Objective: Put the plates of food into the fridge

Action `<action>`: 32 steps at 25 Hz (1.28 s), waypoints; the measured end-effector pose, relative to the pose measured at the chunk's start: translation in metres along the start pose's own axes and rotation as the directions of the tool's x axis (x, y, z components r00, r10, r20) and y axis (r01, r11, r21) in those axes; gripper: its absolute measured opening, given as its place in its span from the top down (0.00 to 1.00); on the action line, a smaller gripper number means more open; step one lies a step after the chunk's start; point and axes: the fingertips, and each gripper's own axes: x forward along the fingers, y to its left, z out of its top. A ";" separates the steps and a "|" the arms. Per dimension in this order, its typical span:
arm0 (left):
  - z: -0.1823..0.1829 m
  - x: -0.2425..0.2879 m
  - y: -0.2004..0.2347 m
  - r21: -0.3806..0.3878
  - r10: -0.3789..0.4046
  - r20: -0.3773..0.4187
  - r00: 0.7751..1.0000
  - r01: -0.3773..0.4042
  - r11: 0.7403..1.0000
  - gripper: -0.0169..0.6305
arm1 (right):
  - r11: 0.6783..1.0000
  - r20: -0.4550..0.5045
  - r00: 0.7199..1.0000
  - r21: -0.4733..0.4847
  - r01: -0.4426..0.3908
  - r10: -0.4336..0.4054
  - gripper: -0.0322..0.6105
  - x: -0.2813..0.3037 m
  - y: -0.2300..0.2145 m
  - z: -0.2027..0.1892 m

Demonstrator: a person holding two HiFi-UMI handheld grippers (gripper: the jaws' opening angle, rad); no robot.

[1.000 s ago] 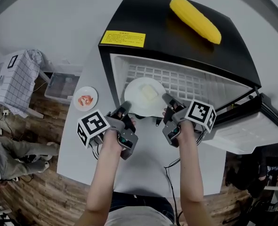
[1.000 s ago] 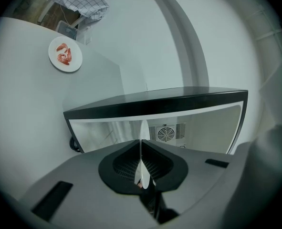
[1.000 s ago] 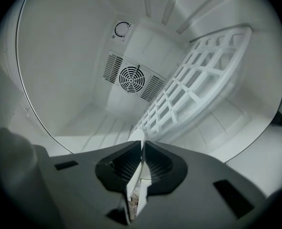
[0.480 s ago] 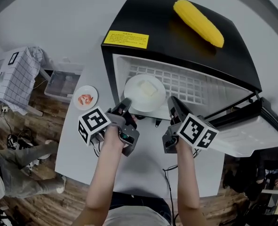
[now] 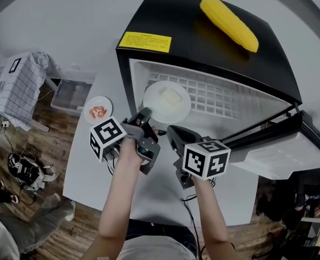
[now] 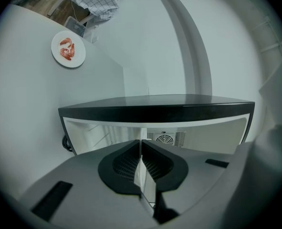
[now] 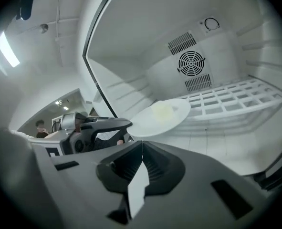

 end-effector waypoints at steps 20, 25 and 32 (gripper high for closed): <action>-0.005 -0.025 0.006 0.074 -0.055 -0.042 0.998 0.058 0.996 0.95 | 0.995 0.038 0.997 0.074 0.060 -0.063 0.93 0.030 -0.036 0.036; -0.004 -0.038 0.013 0.104 -0.042 -0.034 0.999 0.045 0.994 0.95 | 0.993 0.054 0.996 0.092 0.069 -0.074 0.93 0.036 -0.042 0.041; -0.009 -0.051 0.004 0.217 -0.058 -0.021 0.998 0.061 0.974 0.95 | 0.995 0.108 0.992 0.087 0.055 -0.064 0.93 0.023 -0.035 0.039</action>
